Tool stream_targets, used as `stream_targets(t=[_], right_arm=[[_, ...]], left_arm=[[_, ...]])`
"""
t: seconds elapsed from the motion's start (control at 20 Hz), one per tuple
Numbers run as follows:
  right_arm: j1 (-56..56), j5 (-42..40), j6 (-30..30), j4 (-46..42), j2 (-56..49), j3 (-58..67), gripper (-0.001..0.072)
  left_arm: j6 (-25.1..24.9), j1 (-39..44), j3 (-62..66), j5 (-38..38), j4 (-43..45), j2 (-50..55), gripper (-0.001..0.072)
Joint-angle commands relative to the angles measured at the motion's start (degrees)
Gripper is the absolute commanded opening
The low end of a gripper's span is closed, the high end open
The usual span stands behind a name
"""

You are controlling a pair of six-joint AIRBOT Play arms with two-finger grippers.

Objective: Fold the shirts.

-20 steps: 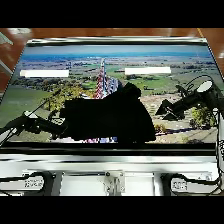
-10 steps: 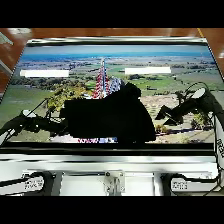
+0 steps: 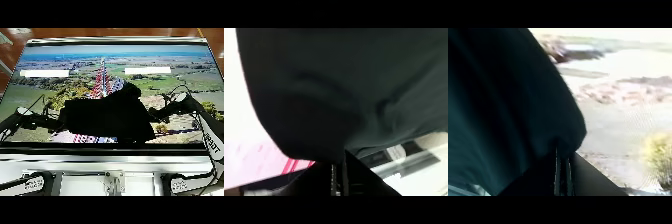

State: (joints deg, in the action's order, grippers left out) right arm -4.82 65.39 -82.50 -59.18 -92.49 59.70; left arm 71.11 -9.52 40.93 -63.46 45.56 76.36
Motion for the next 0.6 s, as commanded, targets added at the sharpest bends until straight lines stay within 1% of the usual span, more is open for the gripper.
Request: stream_targets(t=[0.0, 0.05, 0.15, 0.25, 0.3, 0.35, 0.45, 0.5, 0.55], right_arm=[[0.6, 0.7, 1.1, -2.0, 3.2, 2.8, 0.0067], [0.6, 1.0, 2.6, -2.7, 5.9, 4.5, 0.0067], [0.6, 0.8, 7.6, -3.0, 13.1, 10.0, 0.0067], [0.6, -0.7, 9.7, -3.1, 21.7, 17.7, 0.0067], [0.6, -3.3, 9.7, -3.1, 26.5, 22.0, 0.0067], [0.6, -7.5, 9.7, -3.6, 31.5, 26.1, 0.0067], [0.6, -17.0, 9.7, -4.9, 40.5, 31.9, 0.0067], [0.6, -21.3, 9.3, -6.1, 44.8, 33.9, 0.0067], [0.6, -22.9, 9.0, -7.5, 48.3, 35.9, 0.0067]], left_arm=[[-0.1, -0.8, 5.6, 0.0, 2.1, -2.8, 0.0043], [-0.2, -1.0, 9.0, -0.2, 3.2, -5.1, 0.0043], [-0.2, -0.9, 17.6, -1.7, 5.1, -10.6, 0.0043], [-0.2, -0.9, 29.6, -0.6, 7.1, -17.6, 0.0043], [-0.6, -0.9, 35.9, 1.8, 7.8, -20.9, 0.0044], [-1.7, -1.0, 42.6, 5.6, 7.9, -24.1, 0.0044], [-1.6, -1.1, 54.2, 14.2, 7.8, -28.8, 0.0045], [-1.1, -1.0, 58.9, 16.4, 7.8, -30.6, 0.0045], [-0.1, -1.0, 63.1, 17.0, 7.8, -32.1, 0.0045]])
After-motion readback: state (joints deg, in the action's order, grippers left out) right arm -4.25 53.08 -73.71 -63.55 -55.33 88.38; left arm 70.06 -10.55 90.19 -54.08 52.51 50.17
